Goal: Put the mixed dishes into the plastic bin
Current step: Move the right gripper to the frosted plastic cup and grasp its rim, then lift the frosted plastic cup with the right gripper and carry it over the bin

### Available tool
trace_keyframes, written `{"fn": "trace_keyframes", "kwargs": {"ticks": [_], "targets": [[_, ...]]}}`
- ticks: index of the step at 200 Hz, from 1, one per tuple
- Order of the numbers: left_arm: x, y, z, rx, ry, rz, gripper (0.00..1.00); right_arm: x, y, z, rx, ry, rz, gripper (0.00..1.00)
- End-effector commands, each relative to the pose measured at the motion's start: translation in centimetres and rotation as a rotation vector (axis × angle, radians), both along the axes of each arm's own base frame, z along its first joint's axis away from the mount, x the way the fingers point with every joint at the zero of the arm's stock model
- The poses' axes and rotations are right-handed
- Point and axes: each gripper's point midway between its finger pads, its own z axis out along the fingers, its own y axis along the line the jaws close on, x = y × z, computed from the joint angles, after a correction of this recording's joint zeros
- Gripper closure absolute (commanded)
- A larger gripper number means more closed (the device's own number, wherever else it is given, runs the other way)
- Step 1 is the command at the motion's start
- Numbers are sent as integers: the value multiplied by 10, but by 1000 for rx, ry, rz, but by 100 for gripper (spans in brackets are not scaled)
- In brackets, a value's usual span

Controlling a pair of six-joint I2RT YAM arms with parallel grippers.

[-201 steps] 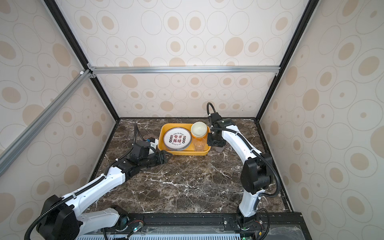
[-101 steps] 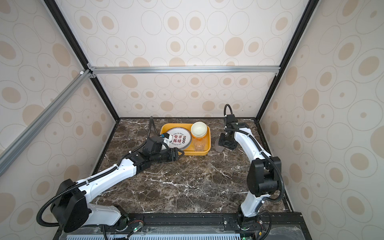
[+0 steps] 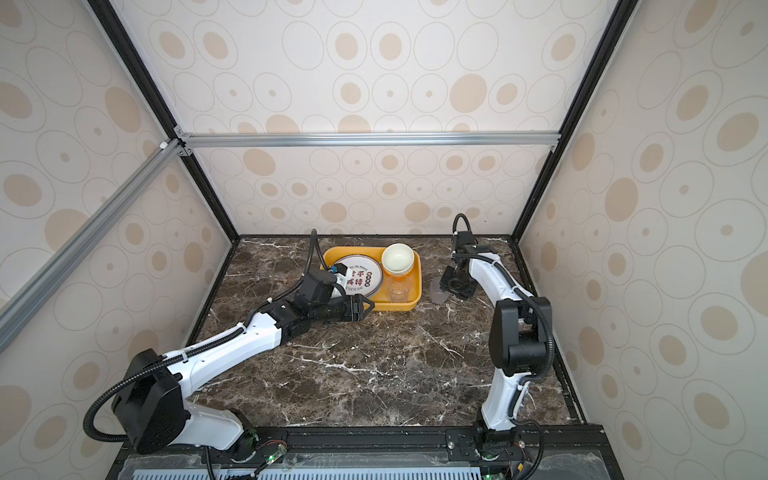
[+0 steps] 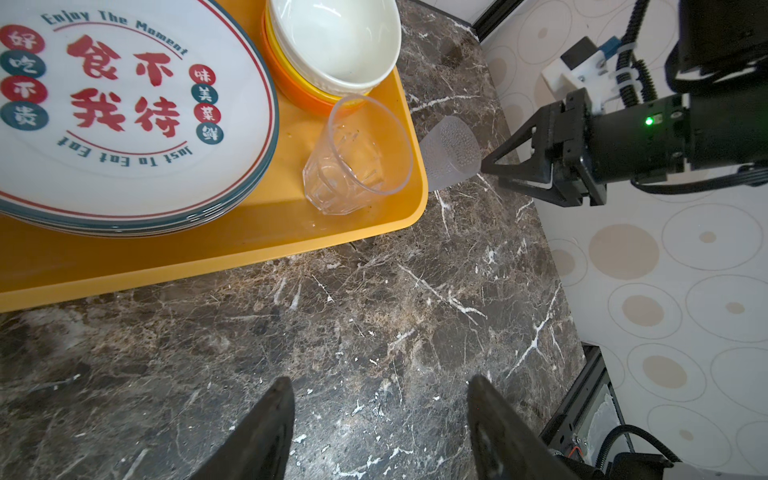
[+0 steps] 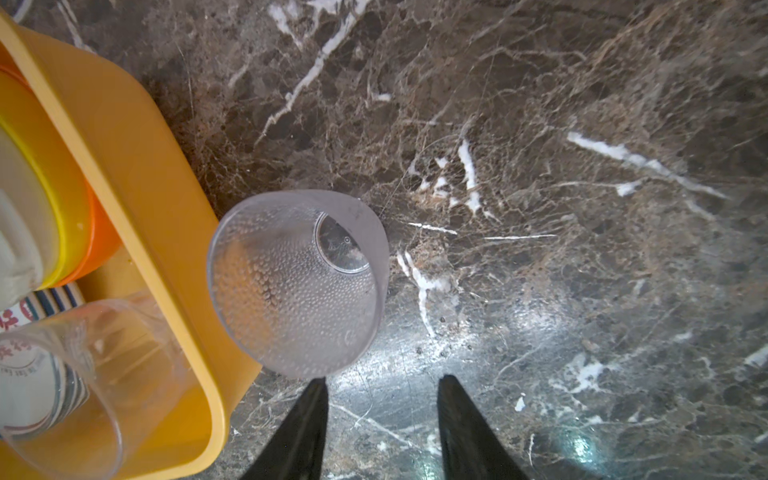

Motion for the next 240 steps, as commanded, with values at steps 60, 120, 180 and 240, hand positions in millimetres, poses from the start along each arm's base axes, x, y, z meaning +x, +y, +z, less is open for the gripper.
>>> {"fn": "trace_keyframes", "kwargs": {"ticks": [60, 120, 180, 240], "targets": [[-2, 4, 2, 22, -21, 10, 35, 17, -5, -14, -11, 13, -47, 58], [-4, 8, -3, 31, -9, 20, 36, 24, -5, -28, -19, 41, -47, 69], [-7, 10, -7, 31, 0, 27, 36, 21, -5, -33, -22, 53, -34, 87], [-8, 14, -7, 31, -2, 43, 36, 8, -7, -18, -41, 41, -1, 94]]}}
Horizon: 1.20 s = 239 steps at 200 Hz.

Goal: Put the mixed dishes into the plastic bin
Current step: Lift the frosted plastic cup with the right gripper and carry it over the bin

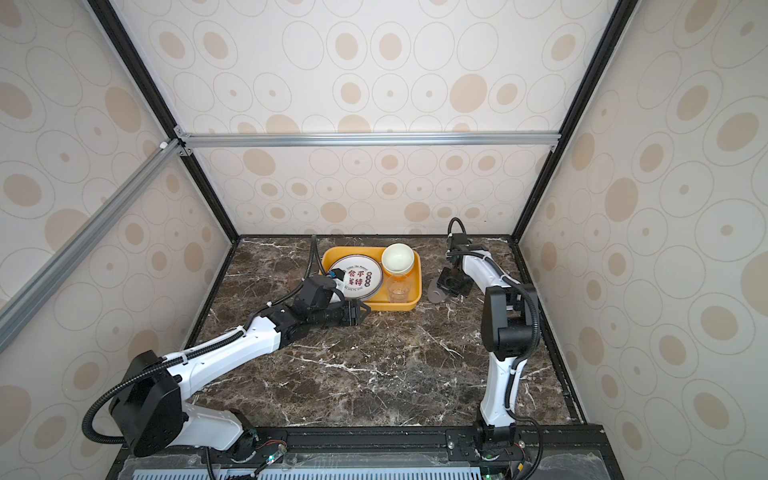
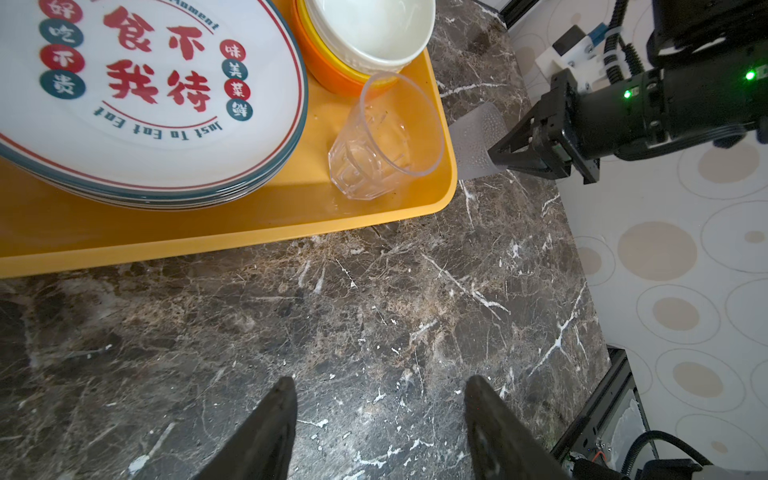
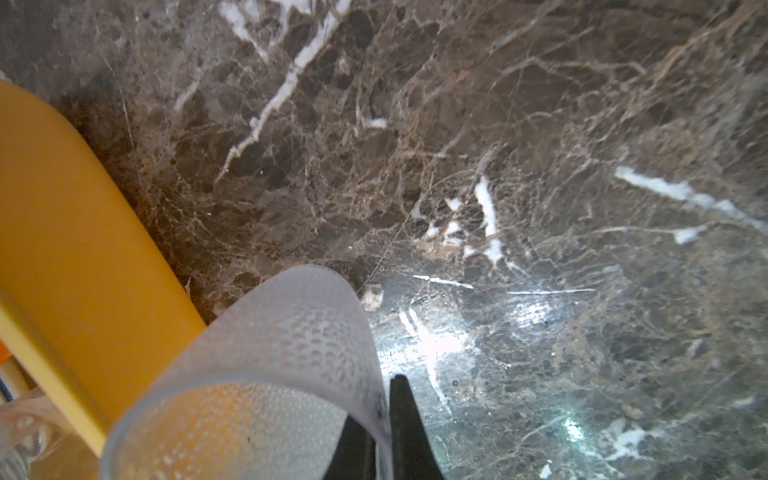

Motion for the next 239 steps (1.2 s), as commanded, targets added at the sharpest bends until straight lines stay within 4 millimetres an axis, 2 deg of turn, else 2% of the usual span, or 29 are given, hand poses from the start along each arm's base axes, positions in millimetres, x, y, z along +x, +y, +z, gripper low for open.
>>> {"fn": "trace_keyframes", "kwargs": {"ticks": [1, 69, 139, 239], "targets": [[-3, 3, 10, -9, -20, 14, 36, -11, -6, 16, -21, -8, 13, 94], [-1, 13, 11, -9, -32, 58, 36, -28, 4, 56, -38, -55, 97, 94], [1, 32, 12, -28, -32, 116, 36, -29, 33, 100, -8, -126, 200, 95], [0, 64, 25, -72, -50, 202, 35, -19, 83, 114, 34, -131, 316, 94]]}}
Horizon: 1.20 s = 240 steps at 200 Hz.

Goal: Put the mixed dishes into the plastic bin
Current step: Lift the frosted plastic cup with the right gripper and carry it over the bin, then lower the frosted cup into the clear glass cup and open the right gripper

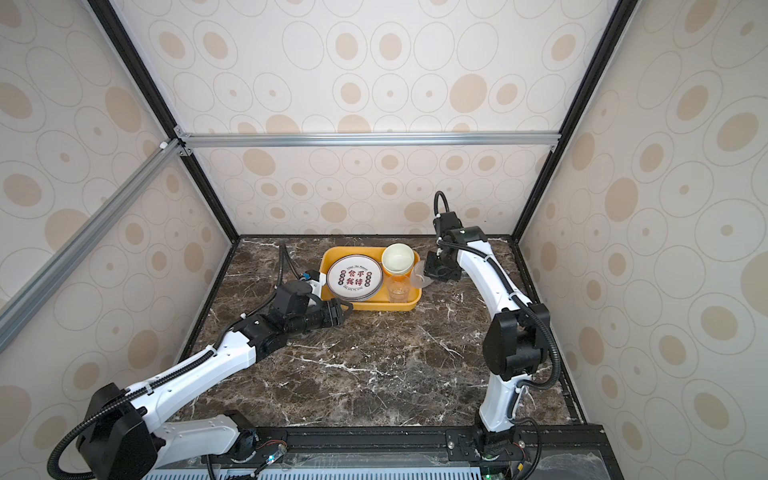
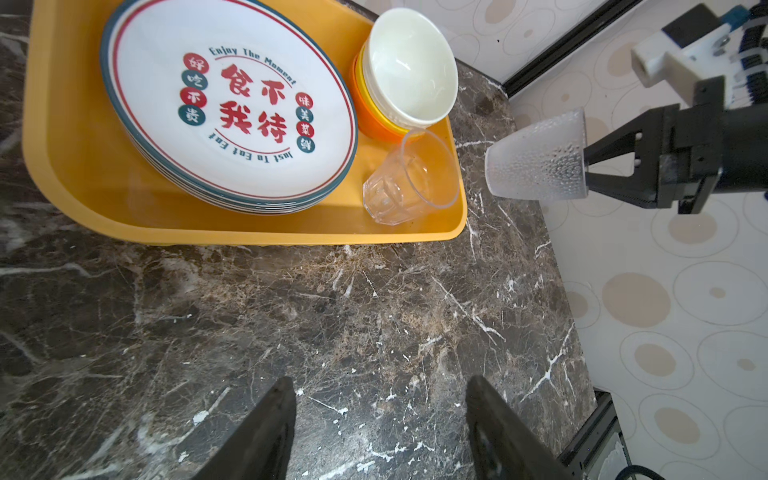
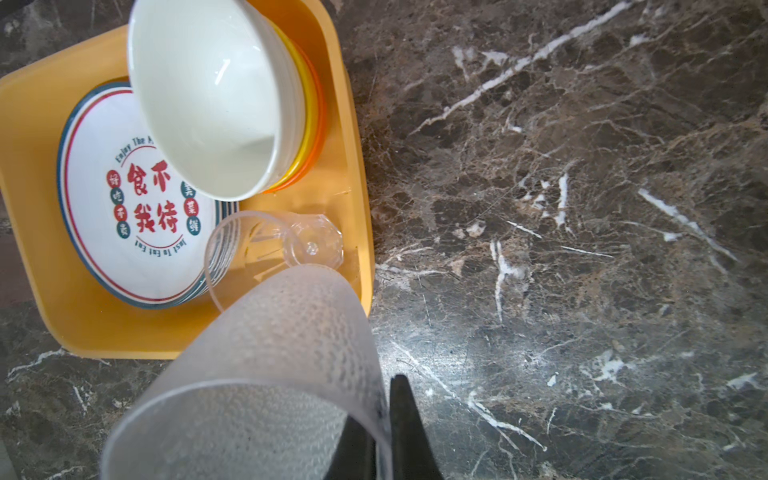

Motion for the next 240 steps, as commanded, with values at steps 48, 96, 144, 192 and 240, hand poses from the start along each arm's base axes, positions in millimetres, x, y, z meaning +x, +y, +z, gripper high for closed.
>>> {"fn": "trace_keyframes", "kwargs": {"ticks": [48, 96, 144, 192, 240], "targets": [[0, 21, 2, -16, 1, 65, 35, 5, 35, -3, -18, 37, 91, 94], [-1, 25, 0, -17, 6, 75, 35, 11, 49, -12, -33, 61, 124, 94], [0, 27, 0, -18, 7, 76, 35, 17, 53, -22, -59, 81, 136, 94], [-1, 29, -2, -16, 12, 81, 35, 21, 56, -36, -83, 103, 143, 94], [-1, 30, -3, -17, 15, 85, 35, 23, 58, -49, -103, 128, 148, 94]]}}
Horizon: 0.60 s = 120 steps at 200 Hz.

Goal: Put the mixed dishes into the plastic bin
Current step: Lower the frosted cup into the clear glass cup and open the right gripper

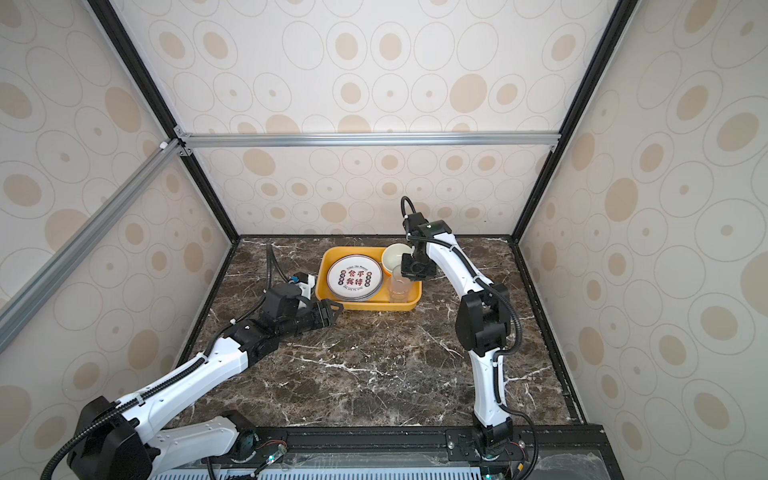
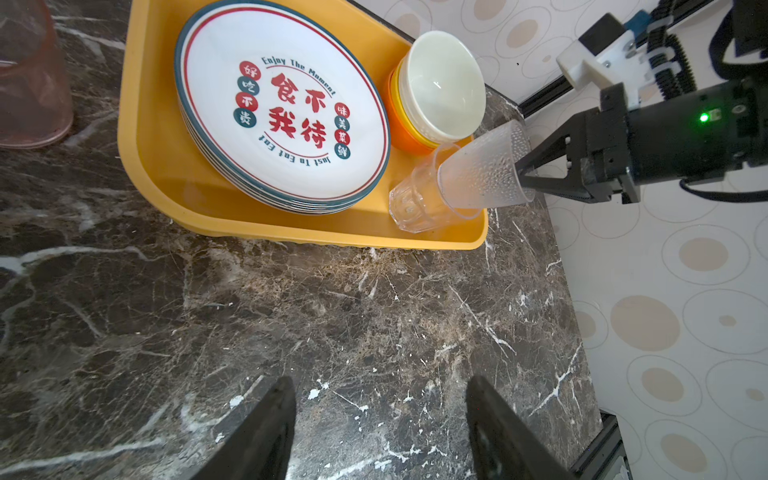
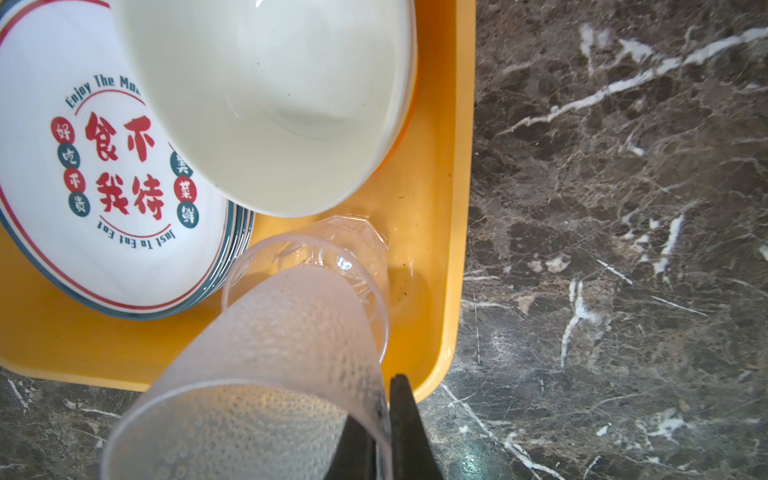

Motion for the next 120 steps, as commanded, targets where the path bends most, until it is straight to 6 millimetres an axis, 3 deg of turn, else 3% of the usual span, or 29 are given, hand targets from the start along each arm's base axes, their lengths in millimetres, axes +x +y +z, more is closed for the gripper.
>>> {"fn": "trace_keyframes", "kwargs": {"ticks": [1, 120], "targets": [[-1, 6, 4, -9, -1, 20, 35, -1, 2, -5, -31, 16, 19, 94], [-3, 10, -1, -10, 5, 29, 35, 1, 12, -31, -89, 51, 47, 94]]}}
